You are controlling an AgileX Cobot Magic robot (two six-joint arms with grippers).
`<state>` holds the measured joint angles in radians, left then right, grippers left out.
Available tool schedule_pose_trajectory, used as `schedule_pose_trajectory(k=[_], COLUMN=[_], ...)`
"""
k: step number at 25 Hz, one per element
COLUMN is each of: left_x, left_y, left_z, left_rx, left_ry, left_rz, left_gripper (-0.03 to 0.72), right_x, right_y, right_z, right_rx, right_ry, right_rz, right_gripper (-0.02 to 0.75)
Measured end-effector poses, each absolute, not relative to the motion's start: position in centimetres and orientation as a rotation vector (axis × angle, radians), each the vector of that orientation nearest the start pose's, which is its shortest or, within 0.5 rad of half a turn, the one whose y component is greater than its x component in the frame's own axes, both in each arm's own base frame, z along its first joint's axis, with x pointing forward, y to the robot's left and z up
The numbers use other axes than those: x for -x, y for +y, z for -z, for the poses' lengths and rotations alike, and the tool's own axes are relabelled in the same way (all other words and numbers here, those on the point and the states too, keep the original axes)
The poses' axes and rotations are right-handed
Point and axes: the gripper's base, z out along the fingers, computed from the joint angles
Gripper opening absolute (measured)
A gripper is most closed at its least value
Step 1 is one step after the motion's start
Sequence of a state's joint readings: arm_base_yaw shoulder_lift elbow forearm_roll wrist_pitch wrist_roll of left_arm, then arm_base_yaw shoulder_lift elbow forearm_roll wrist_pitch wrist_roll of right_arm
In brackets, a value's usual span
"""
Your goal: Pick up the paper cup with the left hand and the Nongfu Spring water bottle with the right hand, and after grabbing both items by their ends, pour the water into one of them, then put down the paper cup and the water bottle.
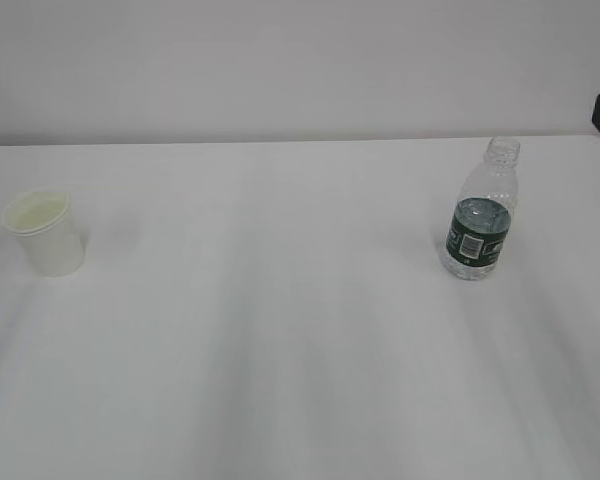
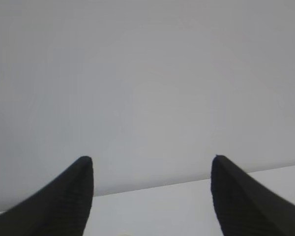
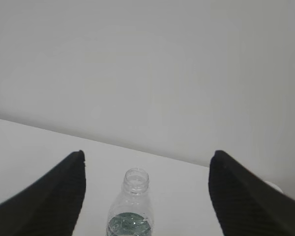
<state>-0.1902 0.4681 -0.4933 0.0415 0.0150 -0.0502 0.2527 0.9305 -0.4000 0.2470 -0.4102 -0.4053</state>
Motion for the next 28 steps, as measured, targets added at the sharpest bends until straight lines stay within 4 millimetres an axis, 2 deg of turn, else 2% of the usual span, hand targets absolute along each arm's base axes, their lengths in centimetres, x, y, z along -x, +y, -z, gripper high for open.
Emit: schedule_pose_trajectory(k=[6,15,28], left_x=[-8.9,-6.5,-3.4], left_y=[-1.6,-1.1,-0.5], left_z=[-34.5,-35.9,-35.7], left_rx=[-0.132,-0.13,-0.128], left_ry=[1.531,1.614,1.692], left_rz=[0.156,0.147,0.139], left_gripper=[0.537,0.536,0.53], right_x=[-16.9,-14.6,-11.6], right_y=[3.7,3.5,3.3], right_z=[-28.8,-29.2,-29.3], right_rx=[0.29,0.334,0.402], right_ry=[1.603,1.647,1.71], right_rz=[-0.003,-0.037,-0.078], right_gripper=[0.594,0.593,0.593])
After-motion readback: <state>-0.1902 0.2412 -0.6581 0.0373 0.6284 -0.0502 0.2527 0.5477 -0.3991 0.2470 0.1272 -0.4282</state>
